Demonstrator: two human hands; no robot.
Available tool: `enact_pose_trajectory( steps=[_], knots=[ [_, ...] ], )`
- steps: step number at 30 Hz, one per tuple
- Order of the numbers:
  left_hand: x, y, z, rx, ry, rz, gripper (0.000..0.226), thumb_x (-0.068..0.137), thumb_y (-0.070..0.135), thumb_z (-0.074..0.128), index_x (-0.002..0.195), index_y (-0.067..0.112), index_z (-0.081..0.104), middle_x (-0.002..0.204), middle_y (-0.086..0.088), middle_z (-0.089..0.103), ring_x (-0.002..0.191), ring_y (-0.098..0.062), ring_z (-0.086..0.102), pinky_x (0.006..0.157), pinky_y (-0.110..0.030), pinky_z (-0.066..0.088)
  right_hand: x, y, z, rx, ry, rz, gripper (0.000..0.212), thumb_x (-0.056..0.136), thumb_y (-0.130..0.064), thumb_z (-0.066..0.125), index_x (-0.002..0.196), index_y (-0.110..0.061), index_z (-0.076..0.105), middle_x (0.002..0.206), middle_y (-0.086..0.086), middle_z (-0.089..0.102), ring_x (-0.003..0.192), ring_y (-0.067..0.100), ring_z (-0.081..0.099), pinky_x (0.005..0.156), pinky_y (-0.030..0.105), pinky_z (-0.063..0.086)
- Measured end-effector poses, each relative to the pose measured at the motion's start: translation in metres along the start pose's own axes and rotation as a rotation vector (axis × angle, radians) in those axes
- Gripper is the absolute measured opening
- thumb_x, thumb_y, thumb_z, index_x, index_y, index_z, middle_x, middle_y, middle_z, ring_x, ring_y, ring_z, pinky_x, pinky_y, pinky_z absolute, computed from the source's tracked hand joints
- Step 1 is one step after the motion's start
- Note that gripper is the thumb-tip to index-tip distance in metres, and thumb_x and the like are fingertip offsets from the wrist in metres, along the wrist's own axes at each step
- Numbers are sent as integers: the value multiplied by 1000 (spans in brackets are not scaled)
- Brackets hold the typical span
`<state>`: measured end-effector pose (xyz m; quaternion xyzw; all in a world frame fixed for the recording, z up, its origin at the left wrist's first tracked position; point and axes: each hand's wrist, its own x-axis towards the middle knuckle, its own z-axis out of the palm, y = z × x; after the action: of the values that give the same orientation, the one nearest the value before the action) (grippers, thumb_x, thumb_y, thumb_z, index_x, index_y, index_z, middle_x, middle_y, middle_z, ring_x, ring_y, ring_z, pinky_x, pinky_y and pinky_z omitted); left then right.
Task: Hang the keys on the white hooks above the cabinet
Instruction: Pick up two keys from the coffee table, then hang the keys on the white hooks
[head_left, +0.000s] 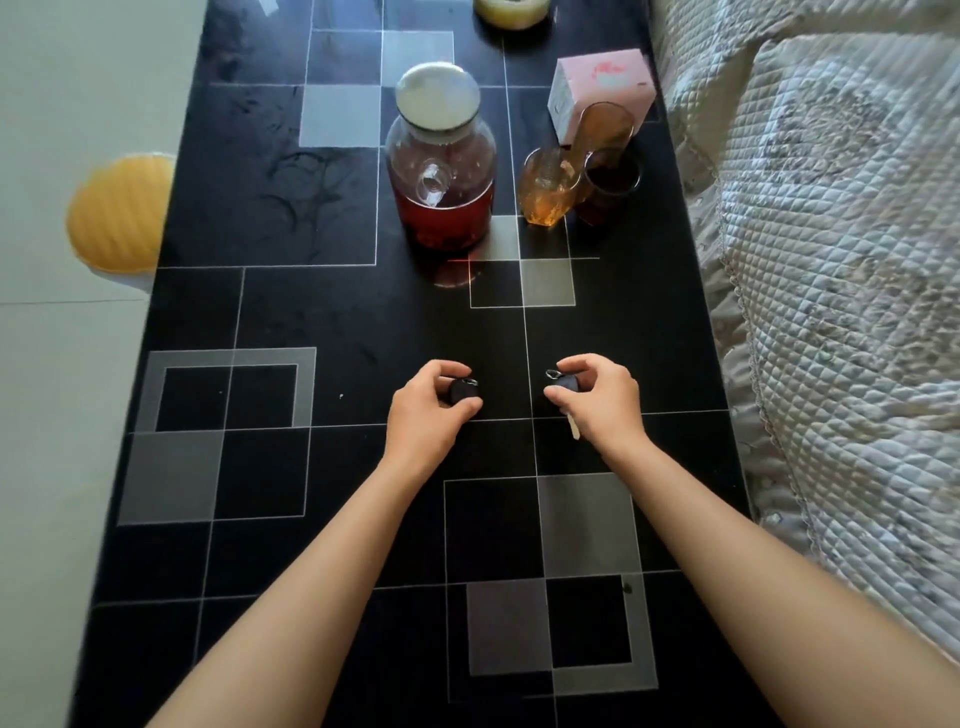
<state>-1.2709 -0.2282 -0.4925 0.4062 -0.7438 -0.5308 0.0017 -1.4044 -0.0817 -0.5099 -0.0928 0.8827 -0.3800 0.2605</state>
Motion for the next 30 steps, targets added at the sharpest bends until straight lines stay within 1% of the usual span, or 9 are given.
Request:
enact_pose_trajectory(
  steps=[3, 7, 9, 14, 18, 20, 23, 25, 30],
  knots=[
    [-27, 35, -18, 14, 24, 77, 33, 82, 19, 73, 112, 28, 61, 102, 8, 65, 74, -10, 63, 70, -20, 51, -26, -23, -22, 66, -6, -35, 32, 77, -13, 77, 107, -19, 67, 96, -4, 66, 92, 11, 64, 85, 38, 57],
    [-73, 96, -43, 1, 87, 205, 36, 81, 22, 74, 114, 29, 62, 106, 14, 64, 67, -11, 61, 69, -29, 58, -70, -71, -67, 127, 39, -147, 33, 77, -15, 76, 109, -19, 68, 98, -5, 68, 94, 8, 64, 84, 24, 54],
    [-100, 131, -57, -2, 101, 271, 40, 81, 23, 74, 118, 28, 61, 106, 13, 65, 67, -9, 61, 67, -24, 56, -97, -99, -95, 153, 55, -205, 36, 78, -16, 76, 113, -19, 67, 99, -6, 68, 92, 4, 63, 81, 18, 51],
    [-170, 219, -93, -54, 132, 439, 43, 81, 21, 74, 122, 22, 58, 99, 3, 67, 65, -10, 61, 62, -18, 53, -169, -169, -168, 200, 113, -376, 39, 79, -20, 75, 117, -22, 65, 106, -8, 68, 95, 5, 62, 83, 22, 51],
    [-226, 287, -111, -40, 150, 585, 42, 79, 18, 75, 117, 27, 59, 104, 7, 66, 69, -3, 61, 68, -14, 53, -225, -221, -228, 241, 197, -518, 38, 79, -19, 75, 115, -27, 65, 98, -13, 67, 79, 4, 64, 71, 20, 53],
    [-249, 319, -117, -33, 155, 655, 42, 79, 18, 77, 116, 27, 60, 107, 8, 66, 71, -1, 62, 68, -14, 53, -251, -242, -254, 252, 256, -570, 39, 78, -17, 76, 114, -26, 65, 95, -11, 69, 76, 7, 66, 66, 24, 56],
    [-274, 365, -132, -69, 147, 748, 42, 78, 19, 77, 114, 30, 59, 105, 11, 67, 69, -3, 64, 64, -16, 54, -287, -269, -293, 229, 390, -663, 39, 77, -14, 77, 112, -25, 66, 98, -7, 69, 78, 4, 65, 61, 17, 54],
    [-289, 392, -144, -75, 137, 814, 40, 78, 20, 77, 112, 32, 59, 100, 19, 64, 68, 1, 63, 63, -10, 51, -312, -284, -316, 245, 464, -679, 37, 77, -14, 77, 111, -24, 66, 98, -6, 69, 77, 6, 66, 59, 19, 55],
    [-325, 438, -166, -108, 62, 956, 41, 76, 21, 78, 110, 37, 62, 75, 23, 61, 54, 1, 56, 56, -8, 43, -375, -306, -355, 333, 670, -674, 34, 78, -13, 76, 104, -33, 66, 95, -13, 69, 76, 7, 66, 57, 18, 52]
  ],
)
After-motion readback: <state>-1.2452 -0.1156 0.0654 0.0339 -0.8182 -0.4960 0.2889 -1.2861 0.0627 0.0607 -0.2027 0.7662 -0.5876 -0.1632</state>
